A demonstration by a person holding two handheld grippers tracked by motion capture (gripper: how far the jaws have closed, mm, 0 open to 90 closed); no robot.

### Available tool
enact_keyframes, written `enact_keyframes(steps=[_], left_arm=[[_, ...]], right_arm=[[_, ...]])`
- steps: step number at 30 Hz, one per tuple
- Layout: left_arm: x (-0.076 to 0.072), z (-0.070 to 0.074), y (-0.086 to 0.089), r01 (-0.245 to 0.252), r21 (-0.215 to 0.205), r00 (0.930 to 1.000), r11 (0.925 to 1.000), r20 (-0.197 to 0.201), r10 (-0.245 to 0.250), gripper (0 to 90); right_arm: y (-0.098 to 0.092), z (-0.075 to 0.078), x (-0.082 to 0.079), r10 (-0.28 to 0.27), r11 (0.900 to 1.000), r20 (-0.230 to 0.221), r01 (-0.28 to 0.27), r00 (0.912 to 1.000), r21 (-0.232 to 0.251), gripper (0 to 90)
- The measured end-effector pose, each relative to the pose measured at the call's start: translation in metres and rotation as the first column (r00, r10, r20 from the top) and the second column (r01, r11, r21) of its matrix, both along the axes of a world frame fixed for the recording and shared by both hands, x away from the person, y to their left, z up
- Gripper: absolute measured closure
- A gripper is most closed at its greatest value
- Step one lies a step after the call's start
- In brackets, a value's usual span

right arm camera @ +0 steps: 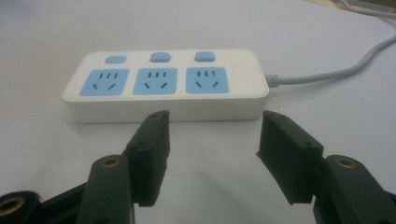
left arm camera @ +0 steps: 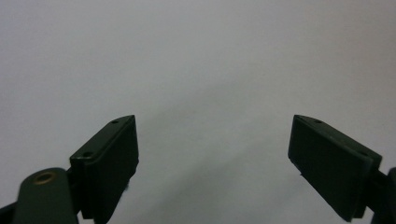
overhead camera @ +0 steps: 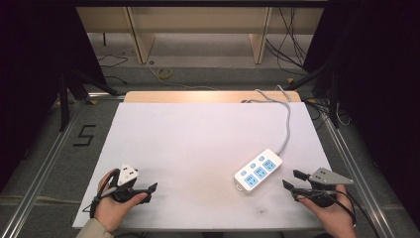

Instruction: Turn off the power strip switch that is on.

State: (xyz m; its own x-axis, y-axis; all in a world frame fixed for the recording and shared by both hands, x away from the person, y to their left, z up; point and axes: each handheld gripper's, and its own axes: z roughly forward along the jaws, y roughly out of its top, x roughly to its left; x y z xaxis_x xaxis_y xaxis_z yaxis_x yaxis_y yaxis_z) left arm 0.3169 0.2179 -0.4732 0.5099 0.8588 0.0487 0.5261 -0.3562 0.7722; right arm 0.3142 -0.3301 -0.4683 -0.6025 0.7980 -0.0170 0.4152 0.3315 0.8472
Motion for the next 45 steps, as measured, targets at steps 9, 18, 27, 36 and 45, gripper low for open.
enact_keyframes(steps=[9, 18, 27, 36, 45], left_arm=[[0.0, -0.001, -0.002, 0.005, 0.004, 1.0, 1.0, -0.007, -0.004, 15.7], [0.001, -0.002, -0.004, 0.016, 0.014, 0.9998, 0.9998, -0.016, -0.015, 15.9], [0.001, -0.003, -0.004, 0.018, 0.015, 0.9997, 0.9997, -0.017, -0.018, 15.9], [0.001, -0.004, -0.004, 0.015, 0.017, 0.9997, 0.9997, -0.02, -0.015, 15.8], [0.002, -0.004, -0.004, 0.01, 0.021, 0.9997, 0.9997, -0.022, -0.009, 15.9]], right_arm=[[0.0, 0.006, 0.0, 0.006, 1.0, -0.007, -0.006, 1.0, -0.011, 57.2], [0.003, 0.011, 0.001, 0.009, 0.998, -0.03, -0.011, 0.9995, -0.064, 75.8], [0.005, 0.016, 0.003, 0.002, 0.993, -0.059, -0.009, 0.9983, -0.121, 90.0], [0.009, 0.02, 0.006, 0.023, 0.992, -0.089, -0.034, 0.9957, -0.123, 90.0], [0.012, 0.022, 0.009, 0.026, 0.991, -0.096, -0.038, 0.9951, -0.126, 90.0]])
